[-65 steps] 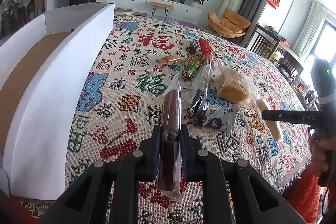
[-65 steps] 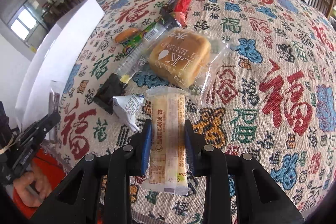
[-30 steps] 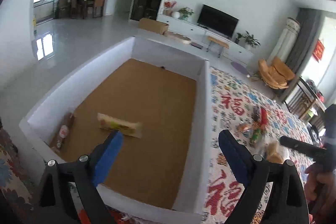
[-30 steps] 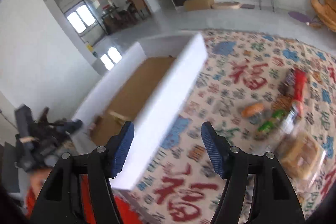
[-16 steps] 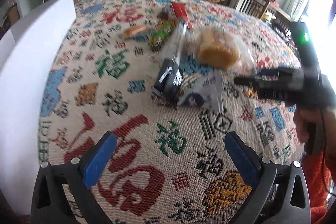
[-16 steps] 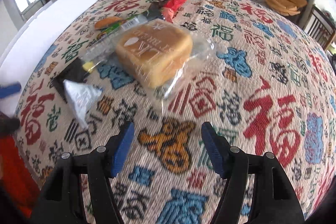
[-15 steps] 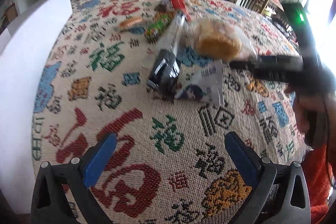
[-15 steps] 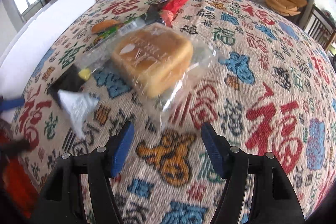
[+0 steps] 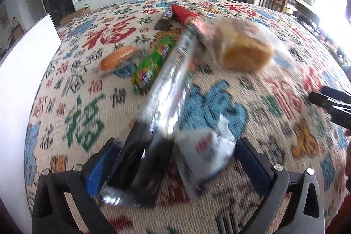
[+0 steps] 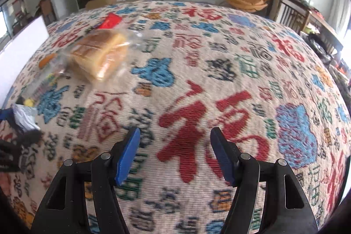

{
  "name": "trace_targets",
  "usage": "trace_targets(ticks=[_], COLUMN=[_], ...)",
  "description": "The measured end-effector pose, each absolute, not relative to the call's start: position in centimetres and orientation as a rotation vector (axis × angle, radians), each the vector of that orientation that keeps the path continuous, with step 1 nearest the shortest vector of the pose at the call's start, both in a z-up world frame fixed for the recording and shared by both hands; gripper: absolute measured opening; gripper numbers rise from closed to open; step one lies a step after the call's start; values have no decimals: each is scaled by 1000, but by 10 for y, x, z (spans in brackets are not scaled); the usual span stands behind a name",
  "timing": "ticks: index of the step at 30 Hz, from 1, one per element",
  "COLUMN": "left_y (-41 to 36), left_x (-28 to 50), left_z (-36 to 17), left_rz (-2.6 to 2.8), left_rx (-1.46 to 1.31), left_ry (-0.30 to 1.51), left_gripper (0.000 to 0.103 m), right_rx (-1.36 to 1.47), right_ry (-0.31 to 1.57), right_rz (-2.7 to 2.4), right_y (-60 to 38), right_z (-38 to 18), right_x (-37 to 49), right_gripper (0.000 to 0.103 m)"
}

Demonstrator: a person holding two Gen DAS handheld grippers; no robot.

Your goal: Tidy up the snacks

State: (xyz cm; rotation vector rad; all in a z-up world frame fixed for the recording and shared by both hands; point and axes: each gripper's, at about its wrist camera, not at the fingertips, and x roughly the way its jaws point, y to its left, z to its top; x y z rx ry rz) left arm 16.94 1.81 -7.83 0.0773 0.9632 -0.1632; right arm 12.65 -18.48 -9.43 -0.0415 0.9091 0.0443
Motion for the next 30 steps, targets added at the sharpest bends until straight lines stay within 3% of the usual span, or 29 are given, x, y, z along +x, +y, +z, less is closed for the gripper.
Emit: trace_targets(ticks=[5,9,30], left_y=[32,32,33], left_x=[206,208,210], left_z=[-80,-81,-81], left_rz=[-115,-107,-108], left_rx=[26,33,33], left_ry=[948,945,945], left_gripper=[103,103,103], right_rx=[90,30,31], right_ry=[899,899,898], right_rz=[-60,-99,-58], right_y=[-218,-203,-185], right_z=[-91,-96,-97], right_x=[155,173,177], right_gripper=[78,89,91])
